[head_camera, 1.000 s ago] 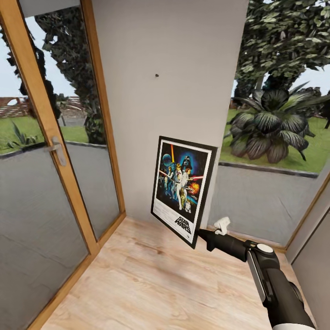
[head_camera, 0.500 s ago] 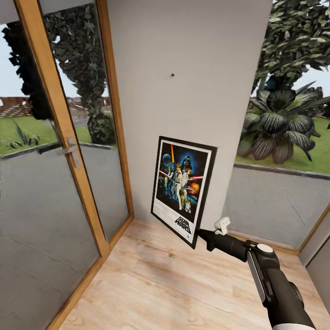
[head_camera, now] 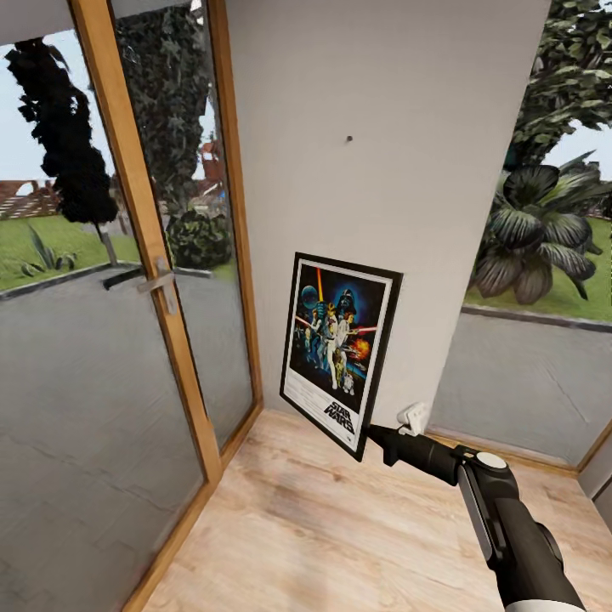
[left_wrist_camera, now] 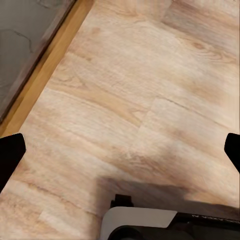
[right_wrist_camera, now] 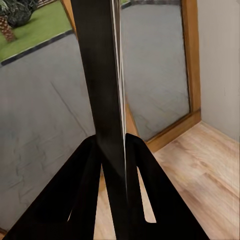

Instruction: Pick up the poster from the kitchen countertop and hang it on one of the wall nails in the kitchen.

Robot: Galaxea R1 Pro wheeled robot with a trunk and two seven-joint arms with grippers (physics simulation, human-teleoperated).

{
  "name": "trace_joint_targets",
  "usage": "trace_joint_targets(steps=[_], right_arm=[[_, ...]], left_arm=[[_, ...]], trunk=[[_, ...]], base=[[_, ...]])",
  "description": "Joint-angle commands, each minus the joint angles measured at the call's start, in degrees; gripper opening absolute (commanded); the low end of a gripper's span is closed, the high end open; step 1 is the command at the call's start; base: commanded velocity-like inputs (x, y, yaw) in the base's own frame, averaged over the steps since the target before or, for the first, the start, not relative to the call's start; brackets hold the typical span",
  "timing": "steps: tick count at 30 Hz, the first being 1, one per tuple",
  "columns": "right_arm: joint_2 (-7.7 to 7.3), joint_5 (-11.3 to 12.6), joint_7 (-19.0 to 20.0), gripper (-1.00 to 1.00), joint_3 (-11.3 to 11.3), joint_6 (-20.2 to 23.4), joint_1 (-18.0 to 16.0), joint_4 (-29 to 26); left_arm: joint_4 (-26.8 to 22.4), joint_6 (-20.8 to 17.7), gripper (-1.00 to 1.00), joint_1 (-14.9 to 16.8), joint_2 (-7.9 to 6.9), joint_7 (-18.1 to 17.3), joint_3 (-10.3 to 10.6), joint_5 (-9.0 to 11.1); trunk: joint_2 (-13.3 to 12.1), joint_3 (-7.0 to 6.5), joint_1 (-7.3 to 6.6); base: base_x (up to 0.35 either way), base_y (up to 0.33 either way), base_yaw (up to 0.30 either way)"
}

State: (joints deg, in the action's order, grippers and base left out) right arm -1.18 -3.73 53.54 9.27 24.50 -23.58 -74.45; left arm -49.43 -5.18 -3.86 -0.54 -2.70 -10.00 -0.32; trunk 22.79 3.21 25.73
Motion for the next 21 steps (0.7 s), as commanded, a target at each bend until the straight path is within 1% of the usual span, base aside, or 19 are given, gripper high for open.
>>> trace_joint_targets(steps=[1,5,10,15,18,21], right_arm=[[0.04,-0.2,0.5,-1.0,0.1,0.5,-0.1,-0.1],[0.04,-0.2,0.5,-1.0,0.1,0.5,-0.1,-0.1],[0.04,-0.2,0.5,-1.0,0.1,0.5,-0.1,-0.1],[0.04,-0.2,0.5,-1.0,0.1,0.5,-0.1,-0.1],[0.04,-0.2,0.5,-1.0,0.1,0.5,-0.1,-0.1],[0.04,-0.2,0.5,-1.0,0.1,0.5,-0.1,-0.1]], left_arm=[[-0.1,-0.4,1.0,0.0,0.01,-0.3,-0.1,0.0],[-0.1,-0.4,1.0,0.0,0.01,-0.2,-0.1,0.0],[-0.1,-0.4,1.0,0.0,0.01,-0.2,-0.1,0.0],[-0.1,-0.4,1.0,0.0,0.01,-0.2,-0.1,0.0],[-0.1,-0.3,1.0,0.0,0.01,-0.2,-0.2,0.0],[-0.1,-0.3,1.0,0.0,0.01,-0.2,-0.2,0.0]], trunk=[[0.1,0.12,0.05],[0.1,0.11,0.05],[0.1,0.03,0.05],[0.1,-0.1,0.05],[0.1,-0.19,0.05],[0.1,-0.3,0.05]], base=[[0.079,0.34,-0.105],[0.079,0.34,-0.197],[0.093,0.339,-0.255],[0.181,0.305,-0.289],[0.233,0.199,-0.295],[0.253,0.086,-0.297]])
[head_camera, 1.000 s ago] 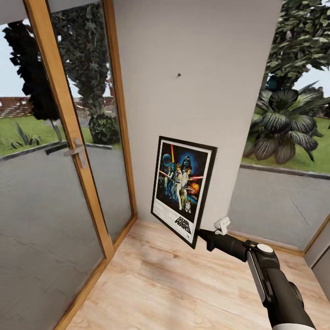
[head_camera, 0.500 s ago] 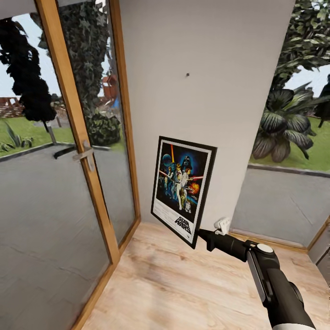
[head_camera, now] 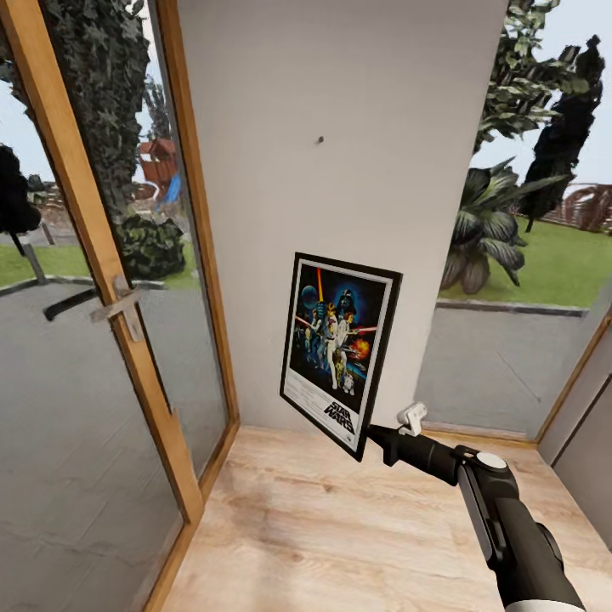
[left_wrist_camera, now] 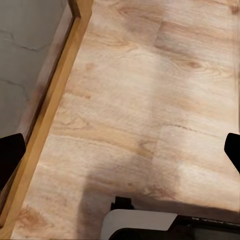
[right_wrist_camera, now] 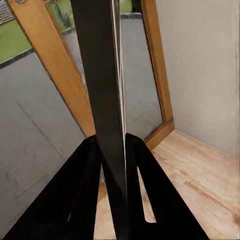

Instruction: Pick up the poster from the kitchen countertop and hang it on one of the wall nails in the kitchen.

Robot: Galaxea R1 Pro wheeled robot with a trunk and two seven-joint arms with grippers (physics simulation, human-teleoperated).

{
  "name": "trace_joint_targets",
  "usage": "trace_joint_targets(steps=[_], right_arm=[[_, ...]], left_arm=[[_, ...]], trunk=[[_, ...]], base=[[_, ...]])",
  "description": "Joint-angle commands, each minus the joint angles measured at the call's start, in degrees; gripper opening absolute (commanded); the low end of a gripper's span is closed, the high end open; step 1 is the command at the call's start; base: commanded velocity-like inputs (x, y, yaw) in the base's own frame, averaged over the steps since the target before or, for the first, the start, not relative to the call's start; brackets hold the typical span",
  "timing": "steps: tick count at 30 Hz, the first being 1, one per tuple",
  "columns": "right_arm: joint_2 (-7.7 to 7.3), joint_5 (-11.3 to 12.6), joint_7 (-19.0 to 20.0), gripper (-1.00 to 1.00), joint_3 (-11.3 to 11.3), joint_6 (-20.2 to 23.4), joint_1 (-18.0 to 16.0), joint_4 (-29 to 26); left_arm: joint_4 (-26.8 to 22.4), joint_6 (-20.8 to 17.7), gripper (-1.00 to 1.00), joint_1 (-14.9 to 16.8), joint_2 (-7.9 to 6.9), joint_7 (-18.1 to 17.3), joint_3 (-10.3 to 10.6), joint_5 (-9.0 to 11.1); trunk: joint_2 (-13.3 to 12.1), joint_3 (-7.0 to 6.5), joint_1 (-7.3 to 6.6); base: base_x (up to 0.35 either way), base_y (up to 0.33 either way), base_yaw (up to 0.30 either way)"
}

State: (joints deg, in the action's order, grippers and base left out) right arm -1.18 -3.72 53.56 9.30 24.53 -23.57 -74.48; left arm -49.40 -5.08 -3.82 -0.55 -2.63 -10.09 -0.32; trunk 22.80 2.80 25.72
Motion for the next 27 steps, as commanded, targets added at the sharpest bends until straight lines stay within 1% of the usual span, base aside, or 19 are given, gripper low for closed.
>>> trace_joint_targets(steps=[1,7,19,22,27], right_arm=[[0.04,-0.2,0.5,-1.0,0.1,0.4,-0.1,-0.1],[0.04,-0.2,0.5,-1.0,0.1,0.4,-0.1,-0.1],[0.04,-0.2,0.4,-1.0,0.1,0.4,-0.1,0.2],[0.04,-0.2,0.4,-1.0,0.1,0.4,-0.1,0.3],[0.04,-0.2,0.3,-1.0,0.1,0.4,-0.1,0.4]], left_arm=[[-0.2,-0.4,1.0,0.0,0.02,-0.3,-0.2,0.0],[-0.2,-0.3,1.0,0.0,0.02,-0.3,-0.2,-0.1],[-0.1,-0.3,1.0,0.0,0.02,-0.2,-0.3,-0.1],[-0.1,-0.3,1.0,0.0,0.01,-0.2,-0.3,-0.1],[-0.1,-0.3,1.0,0.0,-0.01,-0.2,-0.4,-0.1]], trunk=[[0.1,0.08,0.07],[0.1,-0.16,0.07],[0.1,-0.65,0.07],[0.1,-0.7,0.07],[0.1,-0.71,0.07]], base=[[0.208,0.039,-0.298],[0.069,0.013,-0.298],[0.006,0.001,-0.295],[0.074,0.0,-0.139],[0.277,0.0,-0.028]])
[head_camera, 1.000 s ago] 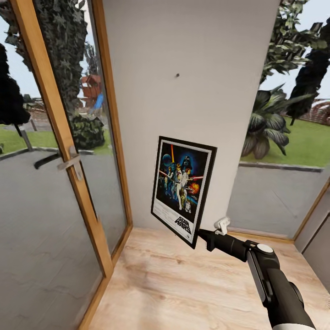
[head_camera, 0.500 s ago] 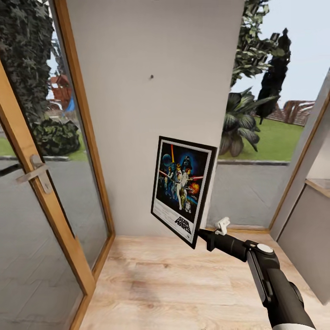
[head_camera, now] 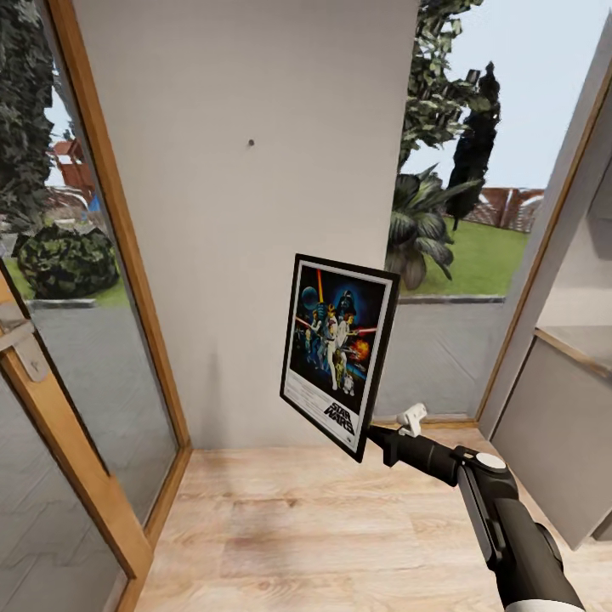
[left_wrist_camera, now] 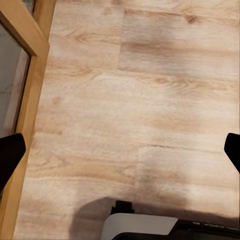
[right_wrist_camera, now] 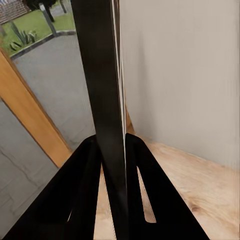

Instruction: Pick up the poster from the kitchen countertop and hang it on one of the wall nails in the kitchen.

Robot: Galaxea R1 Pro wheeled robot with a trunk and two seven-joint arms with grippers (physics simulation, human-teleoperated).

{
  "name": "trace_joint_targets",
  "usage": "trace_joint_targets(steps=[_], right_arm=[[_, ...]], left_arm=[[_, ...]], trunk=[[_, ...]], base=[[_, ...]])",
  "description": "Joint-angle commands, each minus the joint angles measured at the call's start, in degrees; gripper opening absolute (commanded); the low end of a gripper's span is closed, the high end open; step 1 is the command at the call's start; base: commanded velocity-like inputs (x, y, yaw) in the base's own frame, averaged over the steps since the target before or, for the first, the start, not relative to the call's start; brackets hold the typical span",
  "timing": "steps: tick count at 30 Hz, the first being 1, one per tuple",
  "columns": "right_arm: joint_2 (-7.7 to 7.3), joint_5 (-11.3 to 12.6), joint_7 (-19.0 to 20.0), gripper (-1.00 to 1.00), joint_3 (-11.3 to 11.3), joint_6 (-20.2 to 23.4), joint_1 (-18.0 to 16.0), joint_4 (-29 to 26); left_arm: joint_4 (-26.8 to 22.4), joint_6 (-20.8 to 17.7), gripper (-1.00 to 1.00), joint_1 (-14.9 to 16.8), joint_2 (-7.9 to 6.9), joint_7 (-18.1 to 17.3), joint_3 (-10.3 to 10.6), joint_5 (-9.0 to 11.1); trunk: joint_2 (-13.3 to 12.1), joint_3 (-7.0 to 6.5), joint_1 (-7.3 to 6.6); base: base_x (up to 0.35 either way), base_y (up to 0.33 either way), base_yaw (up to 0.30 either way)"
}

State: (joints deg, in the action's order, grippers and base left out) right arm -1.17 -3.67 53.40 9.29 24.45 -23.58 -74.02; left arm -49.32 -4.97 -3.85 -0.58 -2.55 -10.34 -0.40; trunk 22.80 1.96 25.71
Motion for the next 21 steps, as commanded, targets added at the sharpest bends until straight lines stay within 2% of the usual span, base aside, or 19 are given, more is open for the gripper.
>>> trace_joint_targets(steps=[1,21], right_arm=[[0.03,-0.2,0.5,-1.0,0.1,0.4,-0.1,-0.1],[0.03,-0.2,0.5,-1.0,0.1,0.5,-0.1,-0.1]], left_arm=[[-0.2,-0.4,1.0,0.0,0.03,-0.3,-0.1,0.0],[-0.2,-0.4,1.0,0.0,-0.01,-0.3,-0.1,0.0]], trunk=[[0.1,0.12,0.07],[0.1,0.12,0.07]], base=[[0.328,0.0,-0.004],[0.337,0.0,-0.001]])
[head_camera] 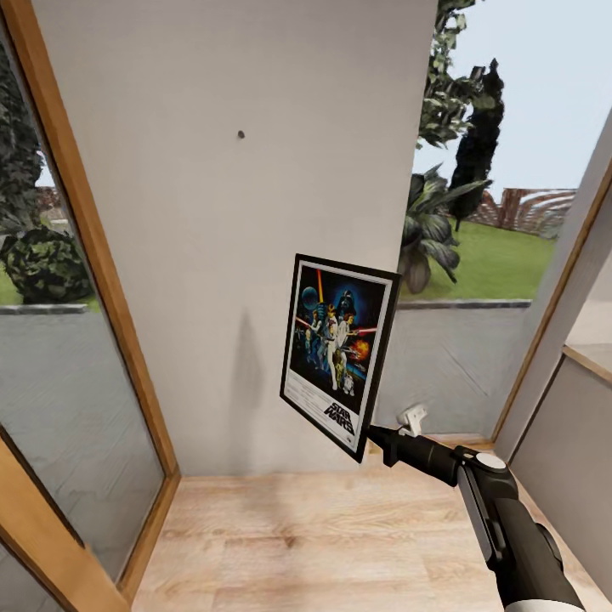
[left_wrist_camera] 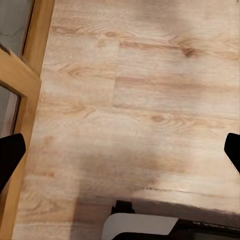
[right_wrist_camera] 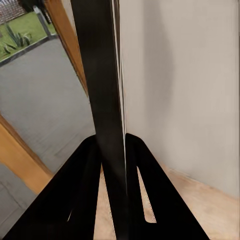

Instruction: Pick up the poster from the kitchen countertop and hang it on one of the wall nails in the kitchen.

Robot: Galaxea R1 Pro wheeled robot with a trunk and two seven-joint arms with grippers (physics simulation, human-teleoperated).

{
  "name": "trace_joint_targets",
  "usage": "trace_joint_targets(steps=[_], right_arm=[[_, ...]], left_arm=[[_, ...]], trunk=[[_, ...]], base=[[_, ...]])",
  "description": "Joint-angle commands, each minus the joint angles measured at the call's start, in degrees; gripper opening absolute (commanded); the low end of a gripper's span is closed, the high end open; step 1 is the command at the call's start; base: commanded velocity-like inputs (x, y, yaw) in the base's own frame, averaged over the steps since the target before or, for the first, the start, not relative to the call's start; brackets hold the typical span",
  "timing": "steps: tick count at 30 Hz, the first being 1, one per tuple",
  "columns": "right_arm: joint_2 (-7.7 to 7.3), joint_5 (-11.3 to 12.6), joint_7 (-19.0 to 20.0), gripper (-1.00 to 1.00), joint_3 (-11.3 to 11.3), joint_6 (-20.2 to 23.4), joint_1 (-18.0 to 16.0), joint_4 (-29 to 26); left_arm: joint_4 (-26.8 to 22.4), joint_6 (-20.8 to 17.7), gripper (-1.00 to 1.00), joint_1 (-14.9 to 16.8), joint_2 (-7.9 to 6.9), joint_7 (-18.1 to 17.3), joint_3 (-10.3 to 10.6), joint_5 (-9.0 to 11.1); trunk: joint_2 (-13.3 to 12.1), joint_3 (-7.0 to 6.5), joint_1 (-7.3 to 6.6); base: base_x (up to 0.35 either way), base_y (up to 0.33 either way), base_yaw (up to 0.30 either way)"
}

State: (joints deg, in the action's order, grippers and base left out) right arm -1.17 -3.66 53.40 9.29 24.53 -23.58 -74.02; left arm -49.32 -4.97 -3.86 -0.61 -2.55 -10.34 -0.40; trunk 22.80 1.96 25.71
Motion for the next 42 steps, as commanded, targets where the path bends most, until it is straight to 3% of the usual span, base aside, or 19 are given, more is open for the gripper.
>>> trace_joint_targets(steps=[1,14,15,23,29,33,38,42], right_arm=[[0.03,-0.2,0.5,-1.0,0.1,0.4,-0.1,-0.1],[0.03,-0.2,0.6,-1.0,0.1,0.4,-0.1,-0.1],[0.1,-0.1,1.2,-1.0,-6.5,0.5,-0.1,-0.7],[0.52,0.0,1.4,-1.0,-10.0,1.9,-0.8,-1.1],[0.68,0.3,1.5,-1.0,-10.7,7.2,-2.7,-4.8],[0.72,0.4,1.9,-1.0,-11.9,12.4,-6.3,-6.1],[0.73,0.5,5.5,-1.0,-13.2,16.1,-11.1,-6.6],[0.73,0.6,8.1,-1.0,-13.4,22.4,-16.4,-6.7]], left_arm=[[-0.2,-0.4,1.0,0.0,0.01,-0.3,-0.1,0.0],[-0.2,-0.4,1.0,0.0,0.0,-0.3,-0.2,0.0],[2.1,-0.3,1.0,0.0,-0.06,-0.3,-0.2,0.0],[4.9,-0.3,1.0,0.0,-0.08,-0.3,-0.3,0.1],[5.3,-0.2,1.0,0.0,-0.09,-0.3,-0.4,0.2],[5.4,-0.2,1.0,0.0,-0.19,-0.3,-0.5,0.2],[5.4,-0.2,1.0,0.0,-0.39,-0.4,-0.5,0.2],[5.4,-0.2,1.0,0.0,-0.44,-0.4,-0.5,0.2]], trunk=[[0.1,0.12,0.07],[0.1,0.12,0.07],[0.1,0.12,0.07],[0.1,0.12,0.07],[0.1,0.12,0.07],[0.1,0.12,0.07],[0.1,0.12,0.07],[0.1,0.12,0.07]], base=[[0.338,0.0,0.0],[0.322,0.0,0.0],[0.007,0.0,0.0],[0.003,0.0,0.0],[0.0,0.0,0.0],[0.0,0.0,0.0],[0.0,0.0,0.0],[0.0,0.0,0.0]])
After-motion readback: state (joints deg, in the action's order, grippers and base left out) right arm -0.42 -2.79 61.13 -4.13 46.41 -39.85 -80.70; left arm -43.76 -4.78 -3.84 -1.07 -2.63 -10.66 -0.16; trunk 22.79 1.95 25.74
